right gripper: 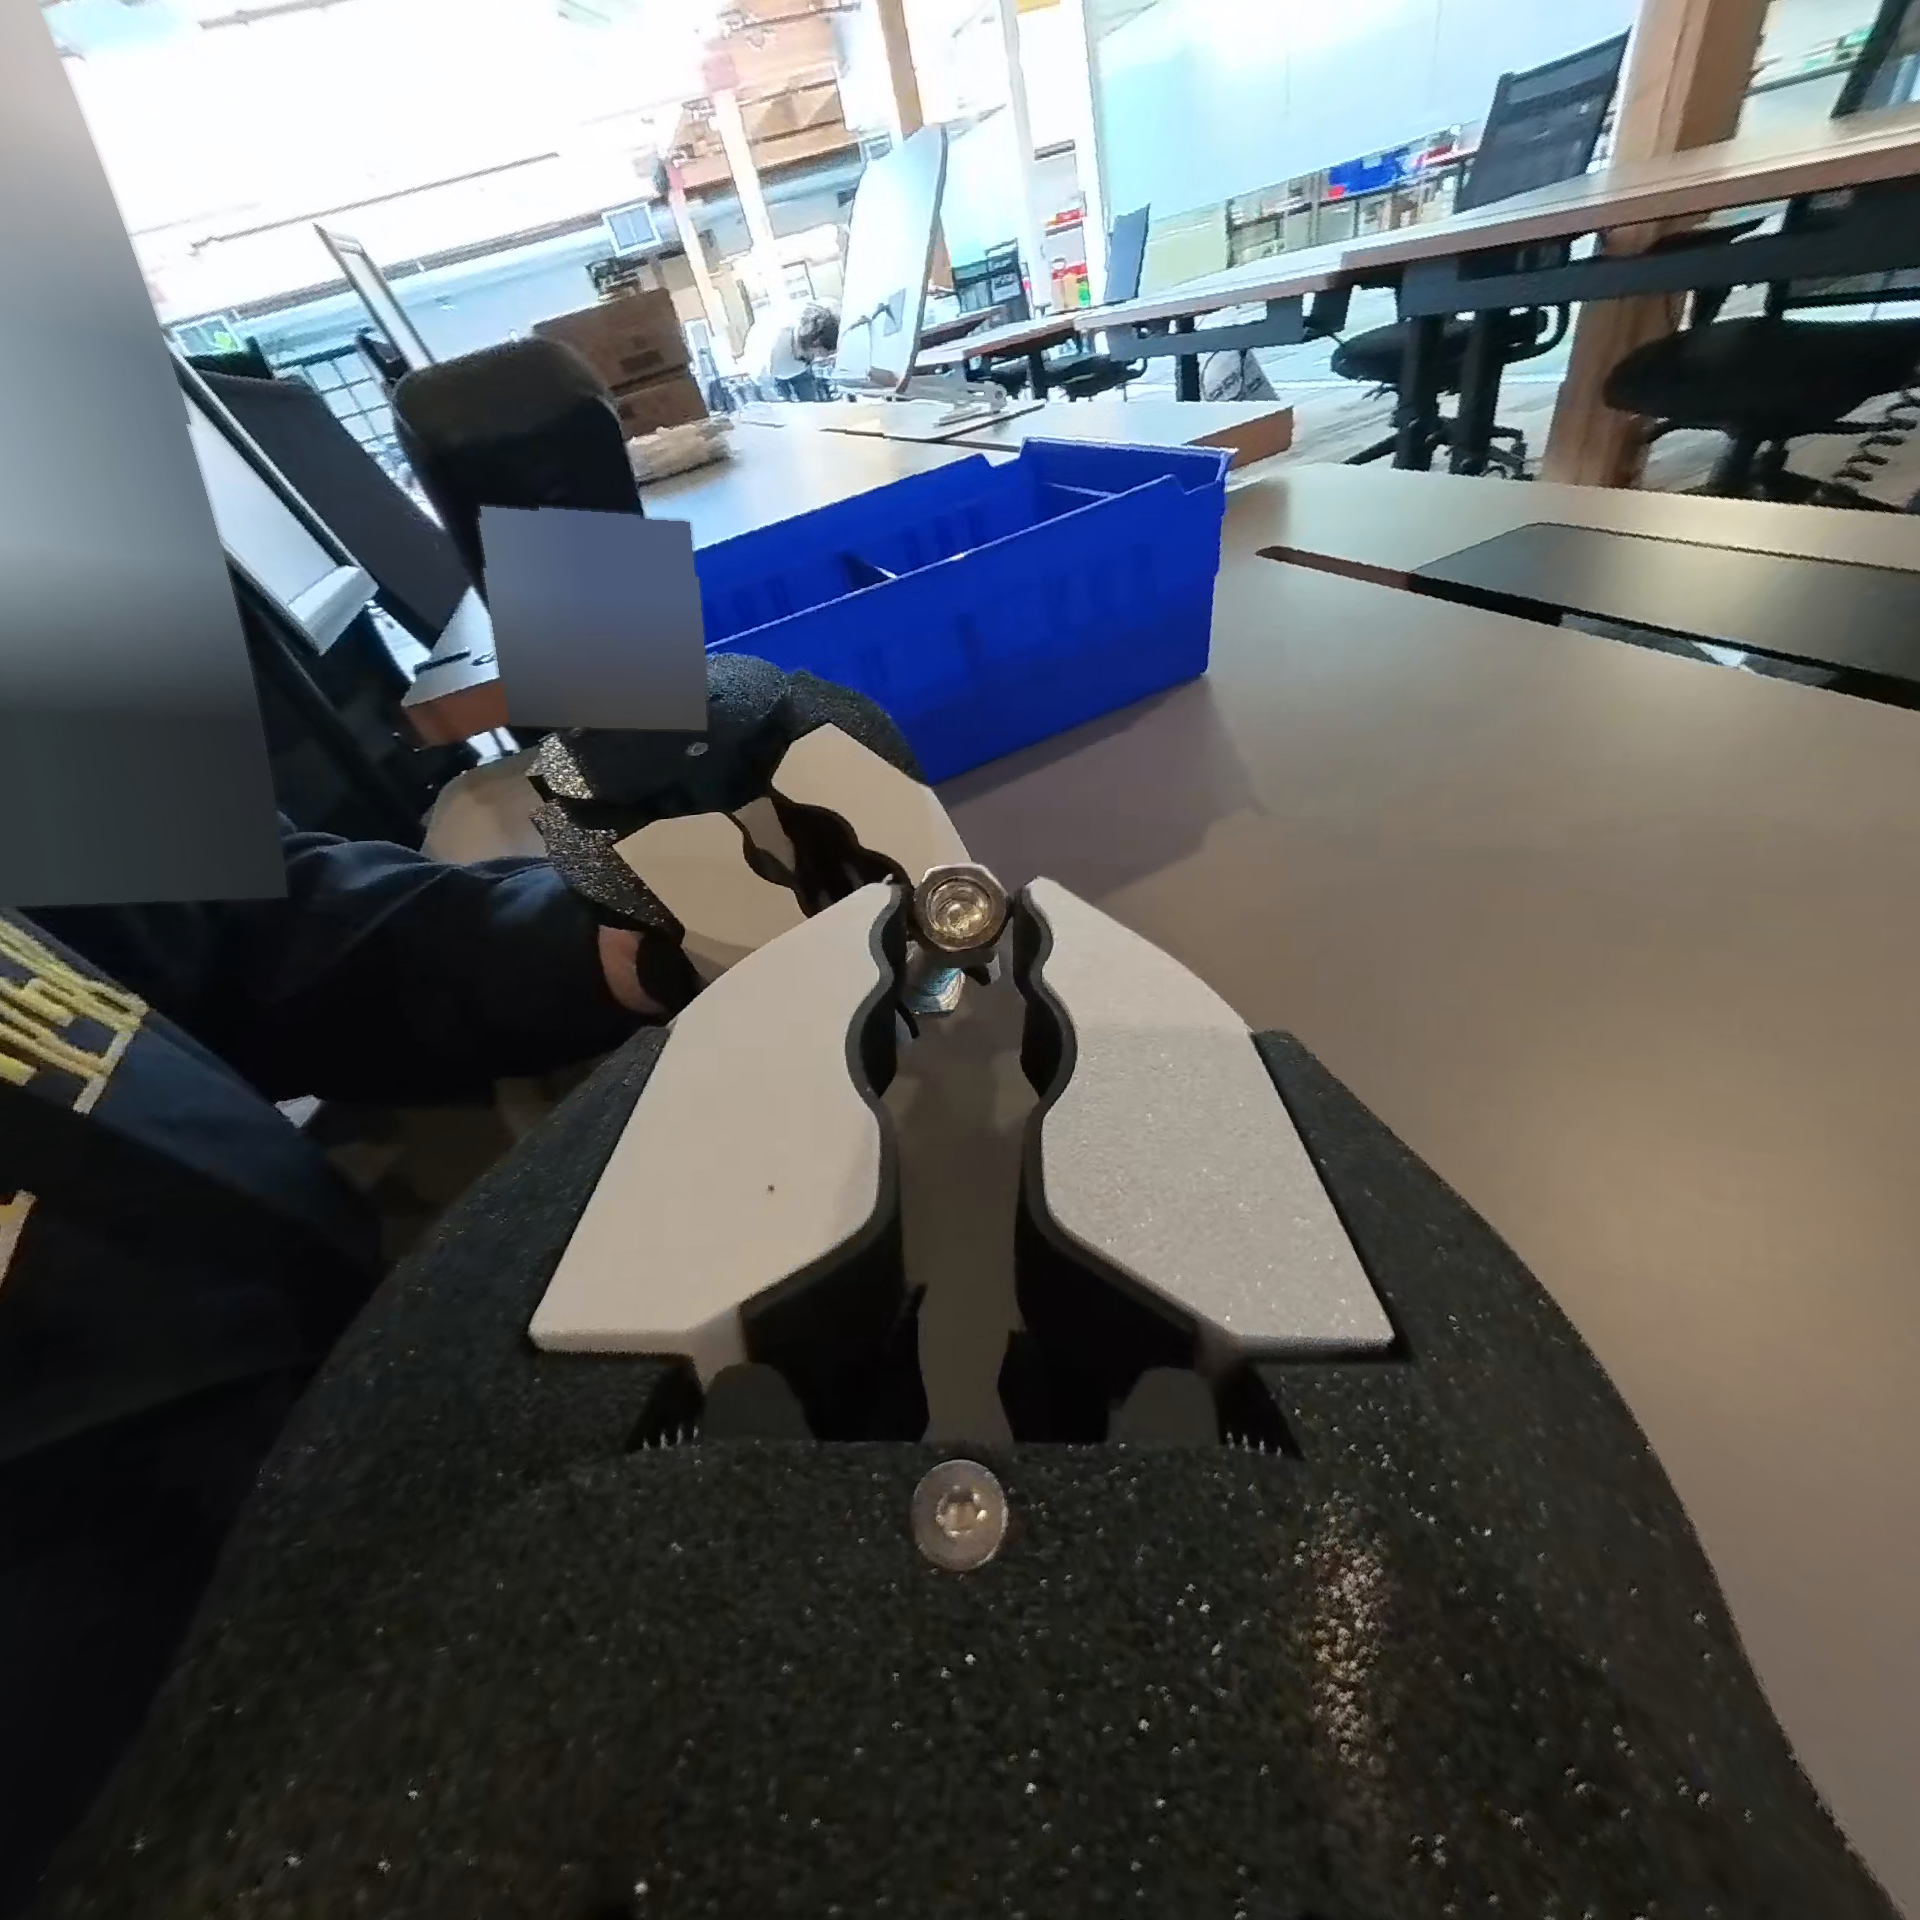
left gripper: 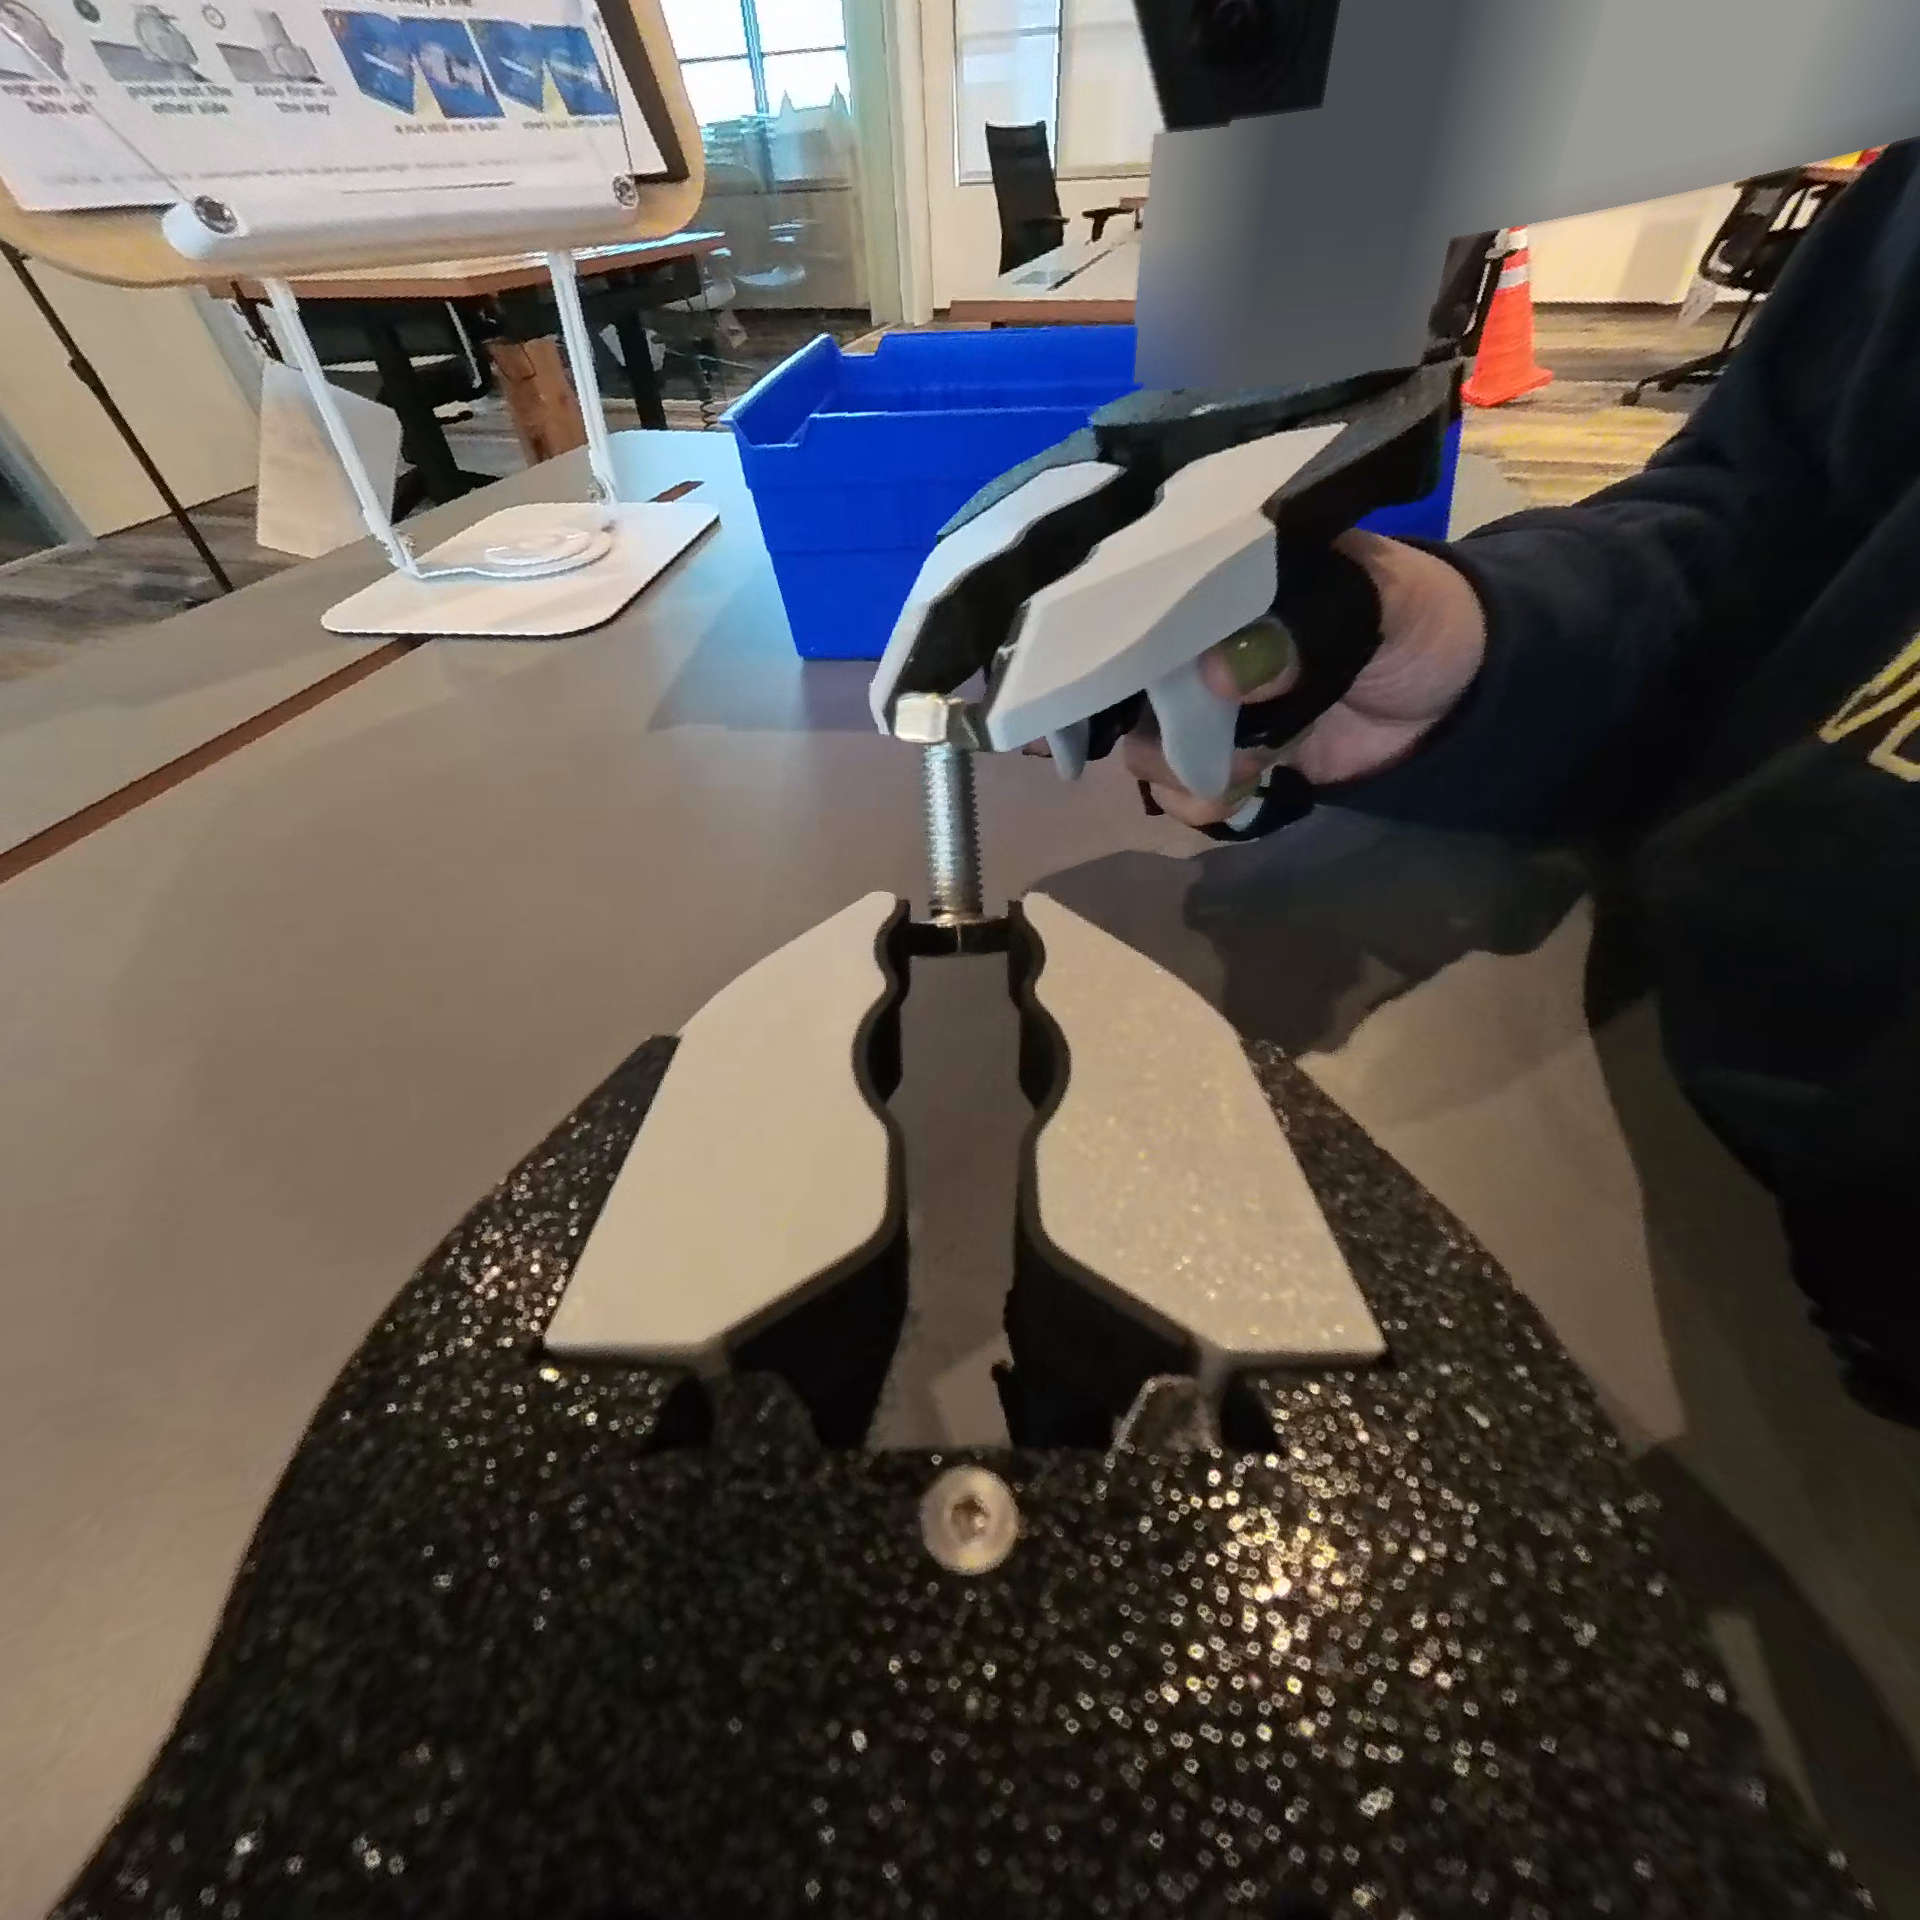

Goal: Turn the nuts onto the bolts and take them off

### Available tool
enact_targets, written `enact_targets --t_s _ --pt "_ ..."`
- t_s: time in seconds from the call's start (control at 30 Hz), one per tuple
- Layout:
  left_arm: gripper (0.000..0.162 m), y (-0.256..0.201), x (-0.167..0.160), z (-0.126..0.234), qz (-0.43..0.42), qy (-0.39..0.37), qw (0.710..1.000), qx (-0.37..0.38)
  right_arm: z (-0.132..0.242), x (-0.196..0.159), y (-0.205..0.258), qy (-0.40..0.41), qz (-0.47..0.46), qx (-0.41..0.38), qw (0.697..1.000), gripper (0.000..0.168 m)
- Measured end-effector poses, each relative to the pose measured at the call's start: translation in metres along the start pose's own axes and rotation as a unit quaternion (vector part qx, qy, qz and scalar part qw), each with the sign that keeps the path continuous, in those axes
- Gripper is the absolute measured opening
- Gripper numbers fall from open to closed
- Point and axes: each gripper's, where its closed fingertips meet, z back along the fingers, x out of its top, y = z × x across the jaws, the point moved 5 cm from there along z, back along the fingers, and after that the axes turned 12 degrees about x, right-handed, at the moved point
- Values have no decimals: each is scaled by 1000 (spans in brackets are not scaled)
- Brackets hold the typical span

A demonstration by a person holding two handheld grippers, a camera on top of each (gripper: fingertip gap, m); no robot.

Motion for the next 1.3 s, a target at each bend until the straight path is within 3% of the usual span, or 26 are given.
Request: enact_targets --t_s 0.6,1.0,1.13,1.3 --pt "17 -8 5 4 3 -33 998 -55 0 4 9 7 27 61 998 20" --pt "17 -26 22 16 123 -105 958 -235 7 12 31 -80 4 265 961 20" --pt "17 -24 26 15 144 -118 957 -221 7 17 27 -101 -14 265 959 20" --pt "16 -17 31 12 149 -128 973 -119 0 25 15 -154 -56 185 969 20"
